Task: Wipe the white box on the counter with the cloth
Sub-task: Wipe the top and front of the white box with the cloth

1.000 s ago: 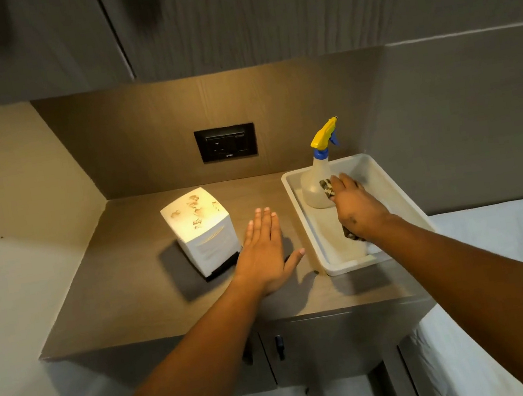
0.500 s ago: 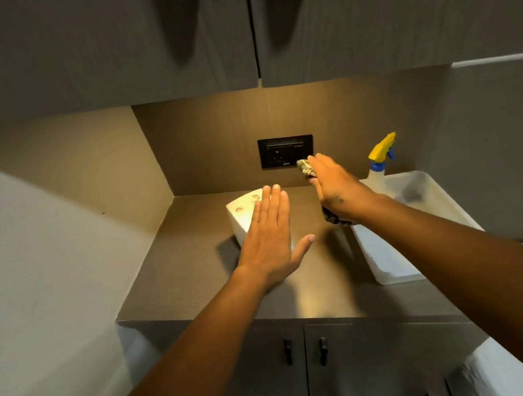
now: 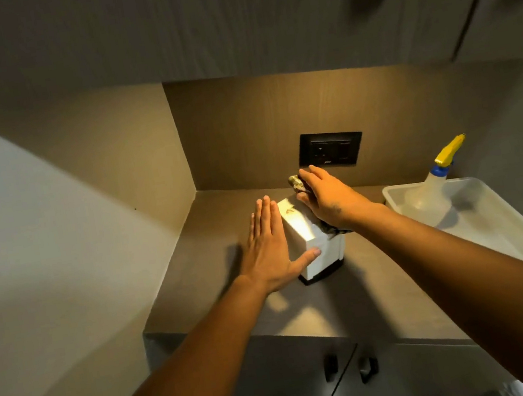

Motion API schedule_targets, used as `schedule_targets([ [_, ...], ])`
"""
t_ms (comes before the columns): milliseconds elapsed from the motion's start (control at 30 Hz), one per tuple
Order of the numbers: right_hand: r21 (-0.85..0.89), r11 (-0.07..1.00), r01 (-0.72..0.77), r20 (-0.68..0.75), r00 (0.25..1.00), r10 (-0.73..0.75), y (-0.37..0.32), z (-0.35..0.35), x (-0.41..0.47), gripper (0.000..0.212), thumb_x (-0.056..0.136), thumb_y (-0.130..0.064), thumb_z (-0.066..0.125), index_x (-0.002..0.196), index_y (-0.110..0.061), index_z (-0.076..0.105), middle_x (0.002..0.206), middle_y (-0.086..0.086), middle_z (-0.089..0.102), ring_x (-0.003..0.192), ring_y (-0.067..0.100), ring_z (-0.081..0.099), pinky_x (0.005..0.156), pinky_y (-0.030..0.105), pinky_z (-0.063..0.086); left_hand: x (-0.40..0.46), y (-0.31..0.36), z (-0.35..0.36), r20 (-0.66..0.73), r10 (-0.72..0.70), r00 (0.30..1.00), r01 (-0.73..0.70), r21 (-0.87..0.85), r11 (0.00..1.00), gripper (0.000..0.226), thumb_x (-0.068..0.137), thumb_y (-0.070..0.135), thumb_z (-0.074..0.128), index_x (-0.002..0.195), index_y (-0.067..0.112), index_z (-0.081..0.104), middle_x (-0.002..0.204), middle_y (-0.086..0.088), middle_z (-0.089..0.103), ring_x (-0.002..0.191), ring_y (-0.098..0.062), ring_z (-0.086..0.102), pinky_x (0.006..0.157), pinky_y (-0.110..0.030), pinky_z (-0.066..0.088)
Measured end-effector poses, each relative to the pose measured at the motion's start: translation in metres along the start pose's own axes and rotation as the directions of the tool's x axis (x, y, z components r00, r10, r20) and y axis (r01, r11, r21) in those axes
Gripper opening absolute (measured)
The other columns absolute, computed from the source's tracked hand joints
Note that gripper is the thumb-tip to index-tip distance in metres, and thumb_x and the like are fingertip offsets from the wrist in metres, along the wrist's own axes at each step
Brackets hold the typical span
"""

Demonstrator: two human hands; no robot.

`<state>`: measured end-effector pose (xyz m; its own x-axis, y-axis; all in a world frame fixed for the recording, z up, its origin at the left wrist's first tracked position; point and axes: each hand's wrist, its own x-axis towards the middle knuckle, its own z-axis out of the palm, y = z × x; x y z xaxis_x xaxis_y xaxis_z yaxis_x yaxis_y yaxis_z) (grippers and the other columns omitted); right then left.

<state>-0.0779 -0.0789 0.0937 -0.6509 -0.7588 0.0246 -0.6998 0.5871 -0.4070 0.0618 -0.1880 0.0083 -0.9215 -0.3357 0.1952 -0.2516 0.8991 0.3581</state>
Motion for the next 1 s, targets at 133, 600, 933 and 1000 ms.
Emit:
schedule_targets([
  [133, -0.047, 0.998, -0.039, 0.026, 0.999, 0.040, 0.002, 0.013, 0.004, 0.061, 0.102, -0.054, 0.023, 0.156, -0.027, 0.016, 0.165, 0.002, 0.010, 0.152, 0.026, 0.007, 0.119, 0.045, 0.013, 0.007, 0.000, 0.016, 0.124, -0.104, 0.987, 0.130, -0.220, 0.967, 0.153, 0.065, 0.088, 0.065, 0.154, 0.011, -0.032, 0.168, -0.010, -0.026, 0.155, -0.024, -0.020, 0.127, -0.048, -0.004],
  [600, -0.155, 0.986, -0.053, -0.025, 0.998, 0.050, 0.004, 0.022, -0.002, 0.052, 0.104, -0.046, 0.029, 0.153, -0.028, 0.025, 0.164, -0.003, 0.017, 0.152, 0.022, 0.009, 0.118, 0.042, 0.018, 0.014, -0.006, 0.042, 0.018, -0.175, 0.984, 0.148, -0.624, 0.767, 0.141, 0.050, 0.062, 0.095, 0.157, 0.020, 0.013, 0.152, -0.002, 0.034, 0.136, -0.015, 0.038, 0.111, -0.034, 0.039],
  [933, -0.164, 0.985, -0.048, -0.029, 0.999, 0.044, -0.013, 0.018, 0.014, 0.049, 0.106, -0.038, 0.032, 0.151, -0.020, 0.032, 0.162, 0.006, 0.025, 0.150, 0.031, 0.014, 0.116, 0.046, 0.024, 0.014, -0.005, 0.038, 0.011, -0.181, 0.983, 0.144, -0.652, 0.744, 0.137, 0.050, 0.052, 0.099, 0.154, 0.016, 0.018, 0.147, -0.003, 0.037, 0.129, -0.009, 0.036, 0.106, -0.026, 0.035],
  [1000, -0.191, 0.982, 0.003, -0.024, 1.000, -0.008, -0.013, 0.020, 0.003, 0.049, 0.106, -0.039, 0.031, 0.151, -0.022, 0.032, 0.162, 0.003, 0.025, 0.151, 0.027, 0.013, 0.116, 0.045, 0.025, 0.014, -0.004, 0.038, -0.011, -0.187, 0.982, 0.137, -0.640, 0.756, 0.138, 0.048, 0.056, 0.098, 0.154, 0.016, 0.019, 0.146, -0.002, 0.037, 0.130, -0.010, 0.037, 0.106, -0.026, 0.036],
])
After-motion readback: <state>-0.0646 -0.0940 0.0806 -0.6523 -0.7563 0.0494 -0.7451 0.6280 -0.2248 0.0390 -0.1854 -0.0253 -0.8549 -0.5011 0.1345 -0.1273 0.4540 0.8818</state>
